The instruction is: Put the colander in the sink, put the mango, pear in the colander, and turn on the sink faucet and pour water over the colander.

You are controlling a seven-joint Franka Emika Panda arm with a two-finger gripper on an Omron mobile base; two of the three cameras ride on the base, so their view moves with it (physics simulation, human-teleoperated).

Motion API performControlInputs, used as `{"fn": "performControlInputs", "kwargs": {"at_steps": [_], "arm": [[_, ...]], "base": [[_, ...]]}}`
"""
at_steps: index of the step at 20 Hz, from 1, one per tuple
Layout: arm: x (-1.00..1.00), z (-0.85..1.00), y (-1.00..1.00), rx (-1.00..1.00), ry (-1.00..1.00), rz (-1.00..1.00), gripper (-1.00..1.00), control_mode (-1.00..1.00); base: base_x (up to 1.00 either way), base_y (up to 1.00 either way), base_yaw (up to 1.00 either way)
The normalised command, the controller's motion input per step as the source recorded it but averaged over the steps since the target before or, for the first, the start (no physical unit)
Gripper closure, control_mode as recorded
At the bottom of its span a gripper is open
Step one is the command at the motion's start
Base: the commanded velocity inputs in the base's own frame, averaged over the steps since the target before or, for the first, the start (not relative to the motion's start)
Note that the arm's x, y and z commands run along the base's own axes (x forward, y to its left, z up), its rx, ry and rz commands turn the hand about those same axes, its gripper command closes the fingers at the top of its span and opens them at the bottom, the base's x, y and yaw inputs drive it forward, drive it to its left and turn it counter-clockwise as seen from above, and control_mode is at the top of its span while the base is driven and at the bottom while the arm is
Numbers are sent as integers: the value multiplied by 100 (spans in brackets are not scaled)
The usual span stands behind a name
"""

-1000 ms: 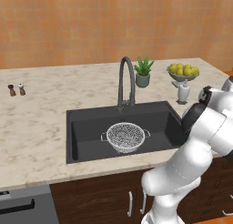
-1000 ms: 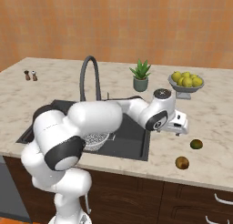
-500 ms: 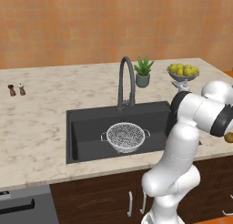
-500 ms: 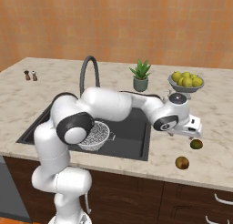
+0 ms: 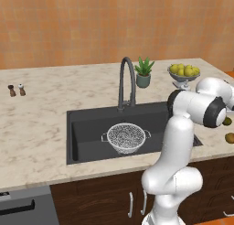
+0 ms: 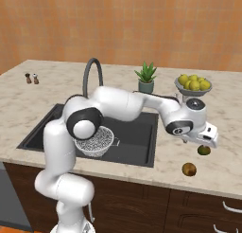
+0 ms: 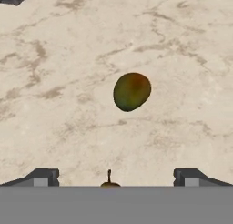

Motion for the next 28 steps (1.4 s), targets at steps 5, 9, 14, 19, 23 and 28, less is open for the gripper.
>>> {"fn": "performControlInputs", "kwargs": {"at_steps": [5, 9, 14, 19, 23, 28], "arm": [[10, -30, -5, 1, 0, -5, -100, -100], [14, -19, -10, 2, 0, -1, -100, -100], [28, -20, -10, 3, 0, 0, -100, -100], [26, -18, -32, 2, 0, 0, -100, -100], [24, -17, -32, 2, 0, 0, -100, -100], [24, -13, -16, 0, 0, 0, -100, -100]], "base": [[0, 0, 0], [0, 0, 0], [0, 0, 0], [0, 0, 0], [0, 0, 0], [0, 0, 0]]}}
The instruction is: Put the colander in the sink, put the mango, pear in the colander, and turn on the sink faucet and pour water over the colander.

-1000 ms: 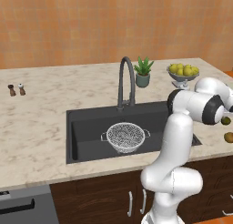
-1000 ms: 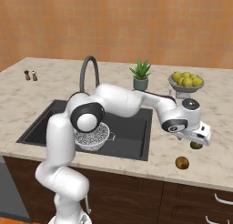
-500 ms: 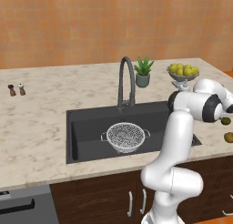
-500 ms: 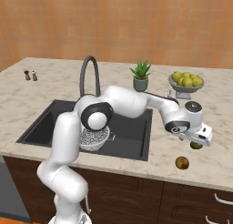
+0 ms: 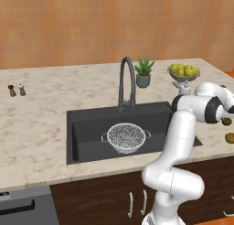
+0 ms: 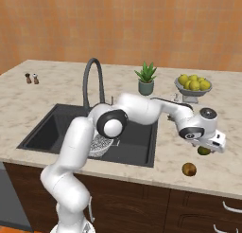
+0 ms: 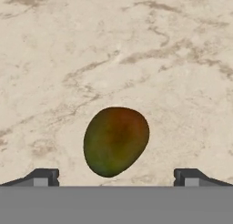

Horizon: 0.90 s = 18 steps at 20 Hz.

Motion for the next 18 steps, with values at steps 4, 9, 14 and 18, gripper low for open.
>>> {"fn": "performControlInputs", "kwargs": {"at_steps": [4, 9, 14, 18], "arm": [[21, -16, -1, 0, 0, 0, -100, -100], [0, -27, 1, 2, 1, -1, -100, -100], [3, -29, 3, 2, 0, -1, -100, -100], [21, -19, 0, 0, 0, 0, -100, -100]], "base": [[0, 0, 0], [0, 0, 0], [0, 0, 0], [0, 0, 0]]}}
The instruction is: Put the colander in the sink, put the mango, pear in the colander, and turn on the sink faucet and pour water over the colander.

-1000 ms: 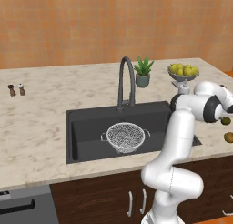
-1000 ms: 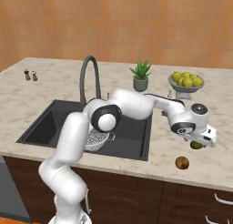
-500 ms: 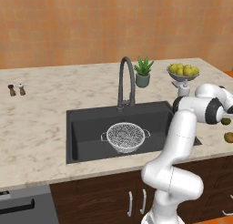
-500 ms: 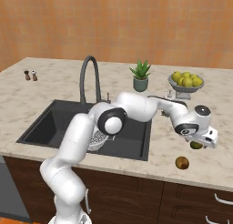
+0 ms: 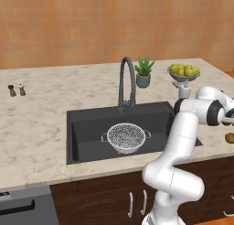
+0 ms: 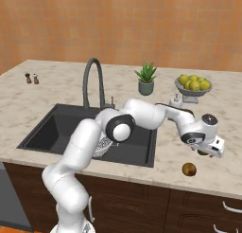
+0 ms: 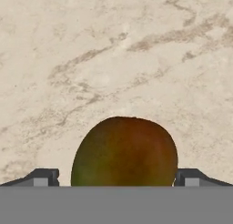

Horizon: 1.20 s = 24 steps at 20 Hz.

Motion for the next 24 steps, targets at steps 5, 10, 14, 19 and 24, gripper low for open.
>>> {"fn": "performControlInputs", "kwargs": {"at_steps": [5, 10, 14, 19, 24], "arm": [[14, -22, 3, 1, 0, 0, 100, -100], [1, -13, 11, 2, 0, 0, 100, -100], [-9, 3, 45, 2, -16, 1, 100, -100], [-44, 47, 90, 0, -9, 4, 100, -100], [-68, 74, 89, 0, -3, 9, 100, -100]], "base": [[0, 0, 0], [0, 0, 0], [0, 0, 0], [0, 0, 0], [0, 0, 0]]}}
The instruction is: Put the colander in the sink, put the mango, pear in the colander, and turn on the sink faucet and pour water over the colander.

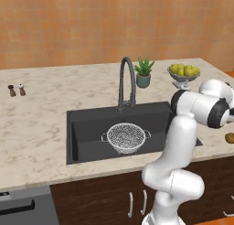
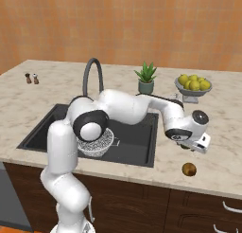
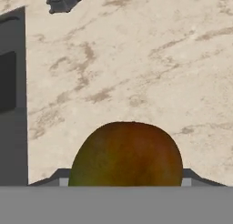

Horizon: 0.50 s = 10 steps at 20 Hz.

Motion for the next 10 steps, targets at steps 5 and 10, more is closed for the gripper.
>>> {"fn": "performControlInputs", "kwargs": {"at_steps": [5, 10], "arm": [[-48, 62, 100, 0, 0, 12, 100, -100], [-32, 19, 100, 2, 0, 22, 100, -100]], "base": [[0, 0, 0], [0, 0, 0]]}}
